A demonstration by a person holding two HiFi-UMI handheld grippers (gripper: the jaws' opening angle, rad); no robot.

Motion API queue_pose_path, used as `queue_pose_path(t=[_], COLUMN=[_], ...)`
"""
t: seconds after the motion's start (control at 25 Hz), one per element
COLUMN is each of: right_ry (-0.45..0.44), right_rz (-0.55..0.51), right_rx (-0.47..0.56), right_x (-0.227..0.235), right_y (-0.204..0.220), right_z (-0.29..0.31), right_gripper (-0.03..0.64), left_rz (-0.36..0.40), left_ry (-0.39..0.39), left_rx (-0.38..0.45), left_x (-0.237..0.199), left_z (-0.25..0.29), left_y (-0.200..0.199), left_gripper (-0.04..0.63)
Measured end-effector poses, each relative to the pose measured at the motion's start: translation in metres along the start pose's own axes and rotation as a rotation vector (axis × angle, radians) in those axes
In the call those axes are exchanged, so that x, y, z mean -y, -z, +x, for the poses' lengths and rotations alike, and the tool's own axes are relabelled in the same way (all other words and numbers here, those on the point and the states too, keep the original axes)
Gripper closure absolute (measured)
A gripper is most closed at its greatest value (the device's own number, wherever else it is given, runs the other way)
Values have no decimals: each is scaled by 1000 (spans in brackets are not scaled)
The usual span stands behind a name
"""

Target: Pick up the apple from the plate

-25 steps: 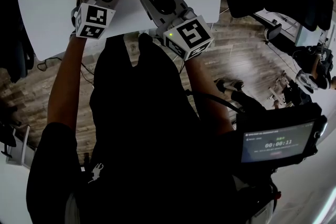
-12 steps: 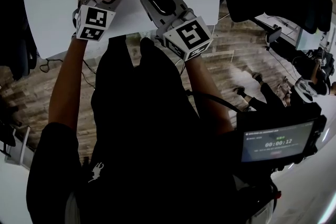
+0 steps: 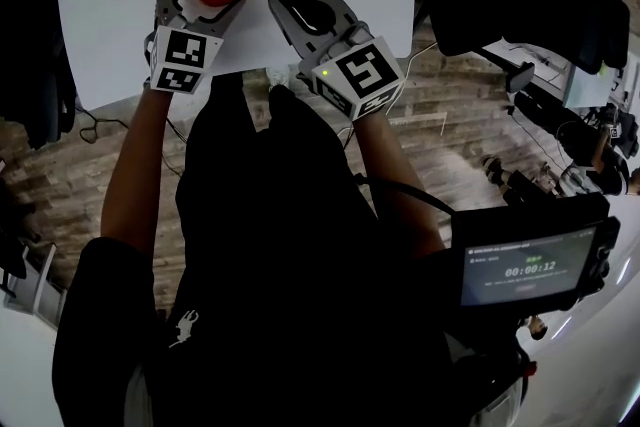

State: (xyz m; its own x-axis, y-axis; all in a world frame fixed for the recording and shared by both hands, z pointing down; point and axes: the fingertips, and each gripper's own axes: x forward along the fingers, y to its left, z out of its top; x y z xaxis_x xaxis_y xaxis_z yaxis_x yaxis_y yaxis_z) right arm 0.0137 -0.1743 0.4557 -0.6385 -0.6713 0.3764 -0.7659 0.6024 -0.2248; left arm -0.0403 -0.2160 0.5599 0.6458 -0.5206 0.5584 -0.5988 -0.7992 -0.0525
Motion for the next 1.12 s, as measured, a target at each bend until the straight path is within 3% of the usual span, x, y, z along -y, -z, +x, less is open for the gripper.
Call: queue_pose_path(t=[0.16,1.12], right_ry=[-13,-105], right_rz=[-18,-99], right_rx=[18,131], right_x=[-5,-34], right_y=[-12,-66], right_z=[-3,-26], right_gripper=[613,614], left_rz=[-39,-5], left_ry=[-14,-158], left_rx=[17,86], left_x=[1,6], left_z=[-14,-86], left_y=[-17,-68], left_gripper=[190,190])
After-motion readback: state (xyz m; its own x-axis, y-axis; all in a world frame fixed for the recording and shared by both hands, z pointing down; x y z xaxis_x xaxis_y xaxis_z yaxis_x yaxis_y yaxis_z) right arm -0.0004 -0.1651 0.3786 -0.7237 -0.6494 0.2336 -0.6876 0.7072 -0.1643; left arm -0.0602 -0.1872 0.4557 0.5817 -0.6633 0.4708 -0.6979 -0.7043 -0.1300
